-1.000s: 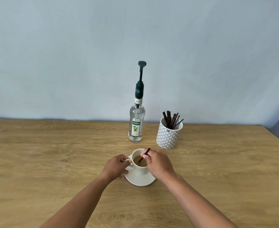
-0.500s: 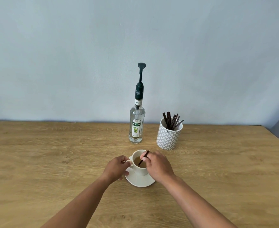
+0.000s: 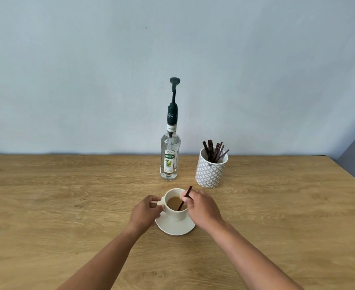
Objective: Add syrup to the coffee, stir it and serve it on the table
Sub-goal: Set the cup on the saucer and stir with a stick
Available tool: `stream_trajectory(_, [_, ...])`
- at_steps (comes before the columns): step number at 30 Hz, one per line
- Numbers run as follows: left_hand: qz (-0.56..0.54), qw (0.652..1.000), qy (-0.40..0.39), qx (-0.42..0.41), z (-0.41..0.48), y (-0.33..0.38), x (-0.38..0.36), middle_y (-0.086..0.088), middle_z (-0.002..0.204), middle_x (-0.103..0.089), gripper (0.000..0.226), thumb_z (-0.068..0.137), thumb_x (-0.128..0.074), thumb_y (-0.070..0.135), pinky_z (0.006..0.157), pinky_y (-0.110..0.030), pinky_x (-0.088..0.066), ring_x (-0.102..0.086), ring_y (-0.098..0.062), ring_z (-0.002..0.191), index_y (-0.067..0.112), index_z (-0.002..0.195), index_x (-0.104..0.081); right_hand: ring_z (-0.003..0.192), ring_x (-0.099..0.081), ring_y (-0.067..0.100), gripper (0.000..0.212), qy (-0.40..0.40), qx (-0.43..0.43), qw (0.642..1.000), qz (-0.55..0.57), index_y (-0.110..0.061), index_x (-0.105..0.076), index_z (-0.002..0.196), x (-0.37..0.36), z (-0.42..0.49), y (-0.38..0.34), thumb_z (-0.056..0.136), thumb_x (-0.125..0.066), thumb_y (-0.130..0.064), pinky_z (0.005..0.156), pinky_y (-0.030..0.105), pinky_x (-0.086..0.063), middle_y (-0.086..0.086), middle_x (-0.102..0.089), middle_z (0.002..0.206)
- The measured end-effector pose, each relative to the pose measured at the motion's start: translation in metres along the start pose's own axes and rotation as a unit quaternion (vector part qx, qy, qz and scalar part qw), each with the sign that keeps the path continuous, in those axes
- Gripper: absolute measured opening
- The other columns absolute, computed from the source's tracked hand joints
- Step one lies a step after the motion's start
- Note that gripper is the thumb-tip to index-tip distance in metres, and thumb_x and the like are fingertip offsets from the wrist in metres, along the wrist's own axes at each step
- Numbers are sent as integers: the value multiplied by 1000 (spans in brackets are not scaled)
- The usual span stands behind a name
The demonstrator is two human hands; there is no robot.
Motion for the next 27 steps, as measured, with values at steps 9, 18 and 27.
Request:
stream_trajectory(9, [155,974,153,-58,-17,-31,26,5,122,-70,27,96,-55,31,90,-33,-48,-63,-17,115,26,121,-64,98,-59,23,19,19,-12,1000,-2,-32,-68,104,2,-8,0,96,-52,-26,87,35,-47,2,-68,98])
stream_trajectory(18, [363,921,93,-103,-25,-61,10,1,165,-25,50,103,-37,40,126,-42,-1,-8,-17,155,27,151,-39,97,-60,18,15,100,-2,993,60,-26,-69,101,22,-22,2,94,-56,-21,90,40,-48,-5,-71,97])
stream_trajectory(27, [389,910,92,-114,-27,-65,9,0,166,-24,51,102,-33,42,126,-43,-1,-8,-18,155,28,151,-38,89,-60,19,17,147,-21,988,50,-25,-71,100,22,-41,9,91,-60,-17,85,39,-48,-4,-70,88])
Point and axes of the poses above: each hand's wrist, its own z-axis towards the middle knuckle, its own x-axis out of the back of the hand, y = z × x, the point moved 5 cm from there along z, towards the middle knuckle
